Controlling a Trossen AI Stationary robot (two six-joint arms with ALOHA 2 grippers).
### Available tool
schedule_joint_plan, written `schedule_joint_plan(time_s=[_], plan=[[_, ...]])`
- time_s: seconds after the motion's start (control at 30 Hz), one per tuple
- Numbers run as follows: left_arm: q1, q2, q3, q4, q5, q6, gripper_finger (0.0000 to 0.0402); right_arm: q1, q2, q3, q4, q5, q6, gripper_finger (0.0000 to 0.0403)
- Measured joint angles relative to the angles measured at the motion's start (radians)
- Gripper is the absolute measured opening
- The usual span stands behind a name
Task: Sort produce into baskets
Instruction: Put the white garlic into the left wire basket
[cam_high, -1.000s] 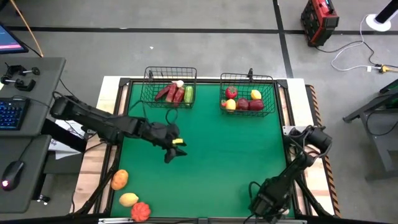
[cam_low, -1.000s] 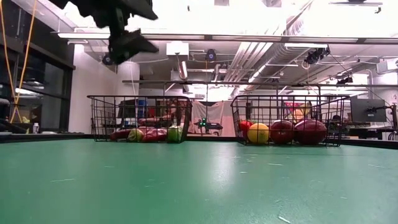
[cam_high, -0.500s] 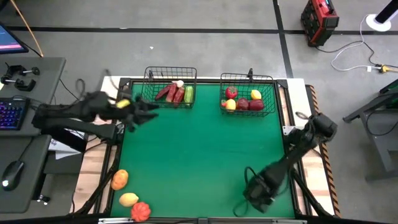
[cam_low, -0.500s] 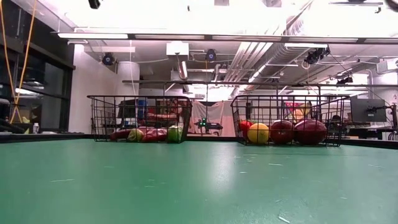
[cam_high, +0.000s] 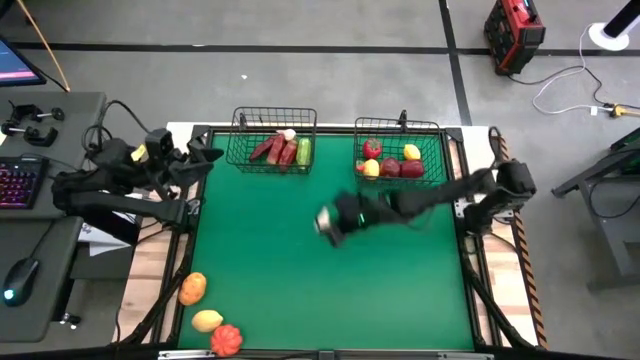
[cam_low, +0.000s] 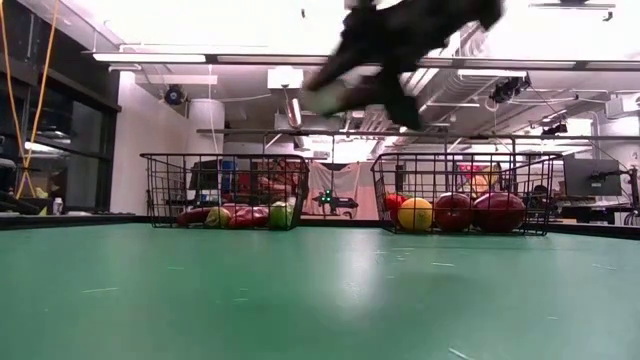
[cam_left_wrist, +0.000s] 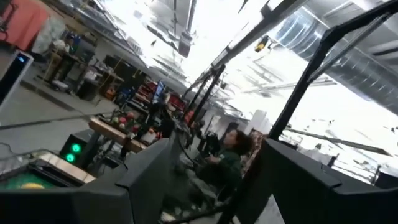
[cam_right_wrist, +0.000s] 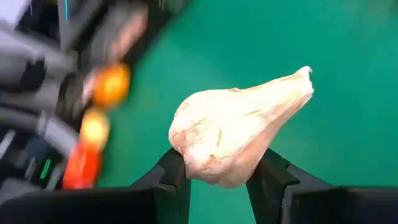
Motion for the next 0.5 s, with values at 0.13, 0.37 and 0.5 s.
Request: schedule_joint_plan(time_s=[0.13, 0.37, 0.5], plan=[[0.000, 0.046, -0.001, 0.031, 0.073, -0.004, 0.0241, -0.161, 0.057, 0.141, 0.041, 0.062, -0.169, 0.0099], [0.000, 0.103, -0.001, 0.085, 0.134, -0.004, 0.0241, -0.343, 0.220, 0.460, 0.021, 0.062, -0.305, 0.0111], [-0.001, 0.111, -0.001, 0.107, 0.190, -0.006, 0.0241, -0.398, 0.319, 0.597, 0.018, 0.015, -0.281, 0.0136]])
